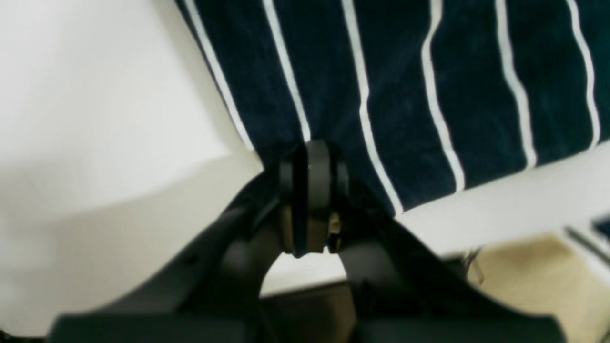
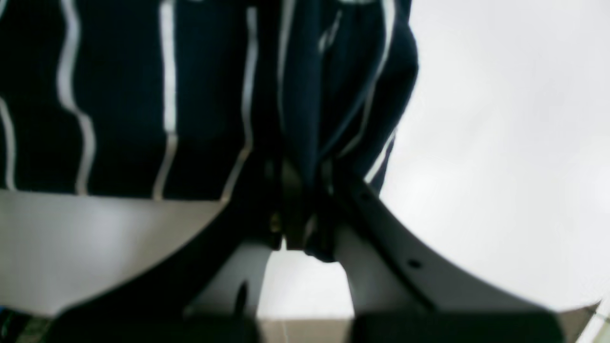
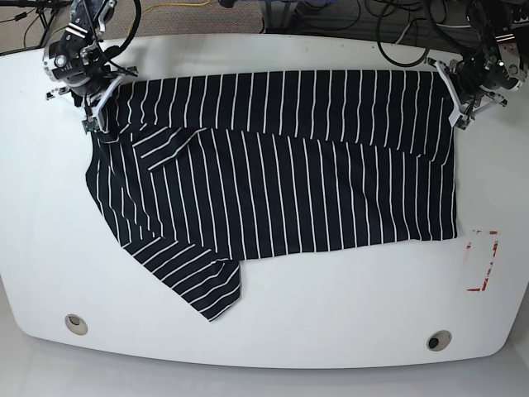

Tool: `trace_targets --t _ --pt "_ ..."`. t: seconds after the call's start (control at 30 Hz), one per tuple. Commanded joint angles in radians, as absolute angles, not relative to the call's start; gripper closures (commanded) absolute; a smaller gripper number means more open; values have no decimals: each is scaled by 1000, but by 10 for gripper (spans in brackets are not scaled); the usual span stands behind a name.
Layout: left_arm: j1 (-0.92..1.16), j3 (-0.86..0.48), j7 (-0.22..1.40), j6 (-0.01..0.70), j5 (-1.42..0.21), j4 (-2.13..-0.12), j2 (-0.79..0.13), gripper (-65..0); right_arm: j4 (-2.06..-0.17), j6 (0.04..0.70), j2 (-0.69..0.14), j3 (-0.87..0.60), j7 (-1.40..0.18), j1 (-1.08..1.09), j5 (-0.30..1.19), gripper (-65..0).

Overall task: Layout the t-shirt on the table in an organized manner, then fold the t-shirt properly
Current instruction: 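Drag the held shirt edge away from the table center with both grippers, then release the shirt edge with the right gripper and raise it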

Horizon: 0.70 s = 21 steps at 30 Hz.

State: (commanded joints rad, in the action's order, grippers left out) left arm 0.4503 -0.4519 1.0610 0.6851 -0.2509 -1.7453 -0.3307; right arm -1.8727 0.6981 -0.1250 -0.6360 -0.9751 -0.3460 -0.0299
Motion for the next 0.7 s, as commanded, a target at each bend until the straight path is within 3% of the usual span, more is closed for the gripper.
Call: trace_targets --t 0.4,0.7 --pt "443 -478 1061 684 -246 -1739 -377 -8 -1876 698 -168 -604 -977 -427 -30 -21" --pt "401 -476 1058 690 -194 -1670 -384 -10 -1882 698 -225 -582 -977 -438 -30 -317"
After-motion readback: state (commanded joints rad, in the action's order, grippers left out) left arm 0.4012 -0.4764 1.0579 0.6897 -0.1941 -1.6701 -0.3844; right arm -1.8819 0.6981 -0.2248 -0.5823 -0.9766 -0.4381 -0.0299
